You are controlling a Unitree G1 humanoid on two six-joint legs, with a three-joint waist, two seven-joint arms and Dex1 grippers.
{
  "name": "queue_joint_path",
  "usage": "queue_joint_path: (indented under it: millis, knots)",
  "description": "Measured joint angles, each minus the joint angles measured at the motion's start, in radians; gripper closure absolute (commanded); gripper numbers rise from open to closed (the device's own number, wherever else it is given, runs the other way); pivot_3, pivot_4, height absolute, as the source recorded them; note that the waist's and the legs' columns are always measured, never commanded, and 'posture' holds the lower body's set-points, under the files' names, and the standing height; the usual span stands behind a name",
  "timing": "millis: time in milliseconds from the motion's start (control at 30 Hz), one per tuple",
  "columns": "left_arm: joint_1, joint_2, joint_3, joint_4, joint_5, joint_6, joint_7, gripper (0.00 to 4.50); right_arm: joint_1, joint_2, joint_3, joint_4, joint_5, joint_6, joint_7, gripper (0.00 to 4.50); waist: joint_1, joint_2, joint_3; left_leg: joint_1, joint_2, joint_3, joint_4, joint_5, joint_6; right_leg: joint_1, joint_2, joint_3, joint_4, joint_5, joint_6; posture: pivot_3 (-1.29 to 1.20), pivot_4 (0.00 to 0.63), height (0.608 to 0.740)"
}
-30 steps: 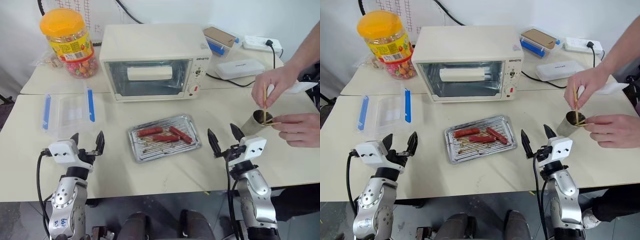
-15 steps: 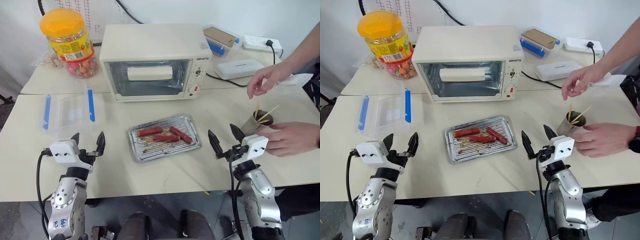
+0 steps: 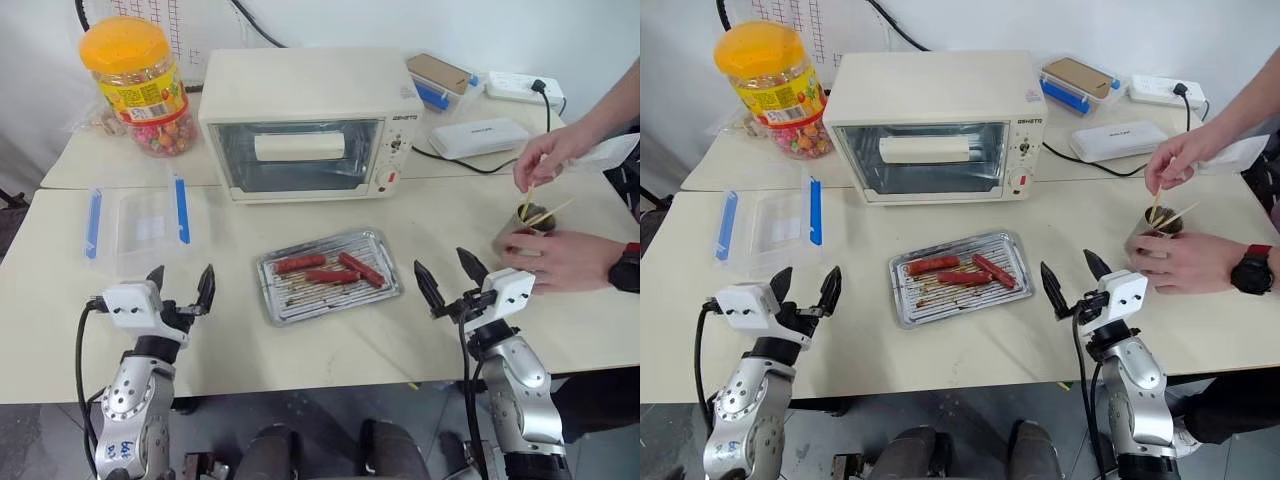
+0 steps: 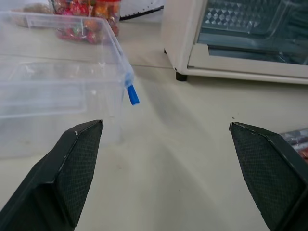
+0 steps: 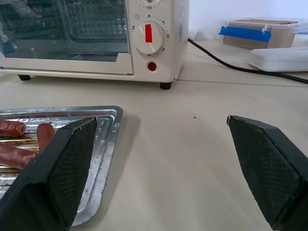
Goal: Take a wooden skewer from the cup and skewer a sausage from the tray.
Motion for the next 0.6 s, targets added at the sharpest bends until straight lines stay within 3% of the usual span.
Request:
queue_joint_path:
  millis: [433, 600]
  knots:
    - [0.021, 0.041, -0.012, -0.012, -0.03, 0.023, -0.054, 0.03, -0.044, -0.008, -0.002, 0.037, 0.009, -0.016, 0.028, 0.0, 0.0, 0.0, 0.0, 0.0, 0.0, 0.0, 0.0, 0.0, 0.0, 0.0, 0.0, 0.0, 0.0, 0.0, 0.0, 0.0, 0.15, 0.74]
    - [0.089, 0.181, -0.024, -0.039, -0.076, 0.017, -0.239, 0.03, -0.025, -0.126, 0.001, 0.012, 0.074, 0.023, 0.184, 0.0, -0.002, 0.0, 0.0, 0.0, 0.0, 0.0, 0.0, 0.0, 0.0, 0.0, 0.0, 0.0, 0.0, 0.0, 0.0, 0.0, 0.15, 0.74]
